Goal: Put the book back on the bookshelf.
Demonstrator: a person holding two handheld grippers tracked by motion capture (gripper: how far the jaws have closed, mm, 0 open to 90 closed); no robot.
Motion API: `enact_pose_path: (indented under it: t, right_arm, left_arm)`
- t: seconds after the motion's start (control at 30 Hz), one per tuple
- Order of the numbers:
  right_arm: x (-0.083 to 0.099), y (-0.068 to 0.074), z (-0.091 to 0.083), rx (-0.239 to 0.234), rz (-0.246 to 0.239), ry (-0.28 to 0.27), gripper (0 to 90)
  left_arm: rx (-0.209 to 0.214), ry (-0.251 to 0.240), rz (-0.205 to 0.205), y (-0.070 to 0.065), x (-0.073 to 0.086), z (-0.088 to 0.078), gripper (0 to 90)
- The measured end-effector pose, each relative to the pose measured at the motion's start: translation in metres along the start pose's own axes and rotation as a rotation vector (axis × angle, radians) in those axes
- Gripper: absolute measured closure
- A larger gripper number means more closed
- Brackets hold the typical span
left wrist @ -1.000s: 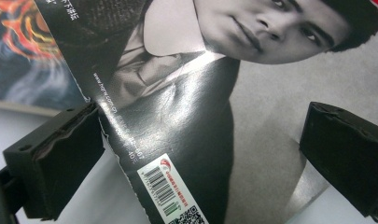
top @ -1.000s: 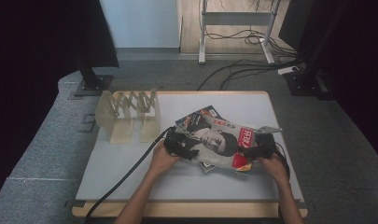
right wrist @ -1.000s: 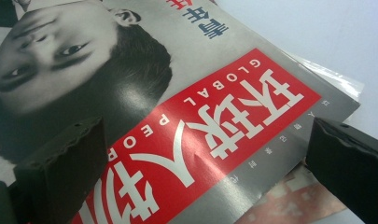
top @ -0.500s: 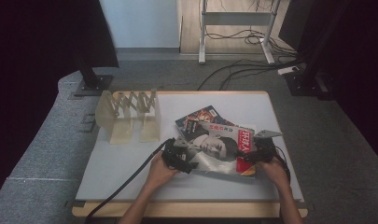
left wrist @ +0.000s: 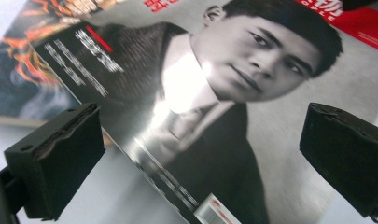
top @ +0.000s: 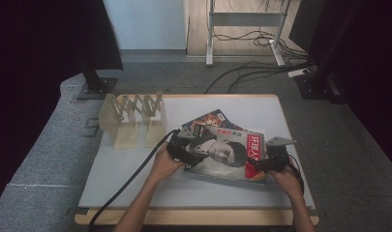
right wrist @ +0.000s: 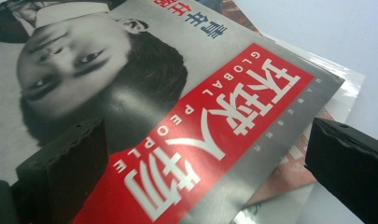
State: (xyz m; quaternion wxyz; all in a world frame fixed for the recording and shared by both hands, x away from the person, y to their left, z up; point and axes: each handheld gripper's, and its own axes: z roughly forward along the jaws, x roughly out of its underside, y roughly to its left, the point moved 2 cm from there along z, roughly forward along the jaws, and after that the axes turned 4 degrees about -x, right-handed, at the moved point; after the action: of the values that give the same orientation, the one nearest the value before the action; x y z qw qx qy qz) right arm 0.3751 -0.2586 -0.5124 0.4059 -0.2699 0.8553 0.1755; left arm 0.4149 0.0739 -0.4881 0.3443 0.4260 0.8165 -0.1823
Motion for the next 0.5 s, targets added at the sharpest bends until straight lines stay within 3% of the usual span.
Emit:
enact_pose_path:
  t: [0.5]
  right_arm:
    - [0.016,0.019,-0.021,-0.001,-0.014,0.007,0.0]
  left_arm:
    - [0.038,0.018,0.037,0.017,-0.042,0.025,0.0]
